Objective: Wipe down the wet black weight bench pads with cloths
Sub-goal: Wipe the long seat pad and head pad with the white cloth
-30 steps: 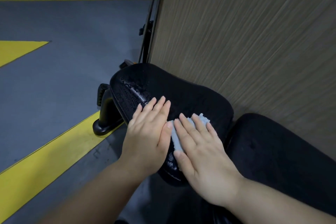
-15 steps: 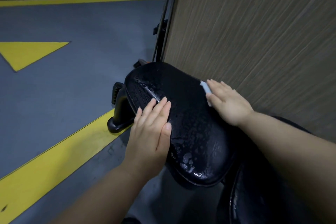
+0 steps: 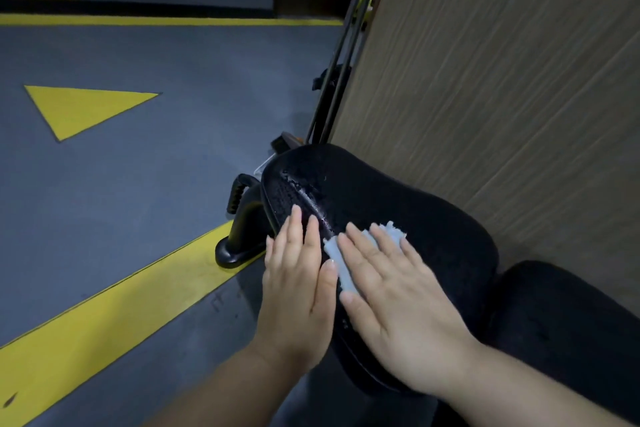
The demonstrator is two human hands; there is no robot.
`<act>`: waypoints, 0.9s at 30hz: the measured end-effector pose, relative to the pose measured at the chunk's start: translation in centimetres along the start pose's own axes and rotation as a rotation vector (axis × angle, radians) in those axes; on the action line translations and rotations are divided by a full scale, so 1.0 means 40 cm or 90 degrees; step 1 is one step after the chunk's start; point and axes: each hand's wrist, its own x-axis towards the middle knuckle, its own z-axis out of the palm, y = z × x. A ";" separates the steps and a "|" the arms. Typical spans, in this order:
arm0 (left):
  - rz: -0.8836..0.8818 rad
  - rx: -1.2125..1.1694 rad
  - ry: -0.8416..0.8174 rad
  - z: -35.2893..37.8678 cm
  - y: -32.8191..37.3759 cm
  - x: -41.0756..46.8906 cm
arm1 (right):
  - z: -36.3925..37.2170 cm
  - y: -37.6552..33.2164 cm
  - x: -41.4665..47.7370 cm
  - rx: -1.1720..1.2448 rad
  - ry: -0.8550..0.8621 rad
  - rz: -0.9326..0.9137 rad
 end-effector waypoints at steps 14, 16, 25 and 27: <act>0.002 -0.011 0.000 -0.008 -0.030 -0.002 | -0.031 0.161 0.185 0.049 -0.047 0.036; 0.013 0.001 -0.007 -0.009 -0.035 -0.003 | -0.034 0.211 0.227 0.094 -0.051 0.120; -0.002 0.012 -0.036 -0.018 -0.023 0.002 | -0.038 0.178 0.241 0.073 -0.046 0.221; -0.011 0.014 -0.037 -0.016 -0.021 0.004 | -0.039 0.126 0.210 0.055 -0.048 0.173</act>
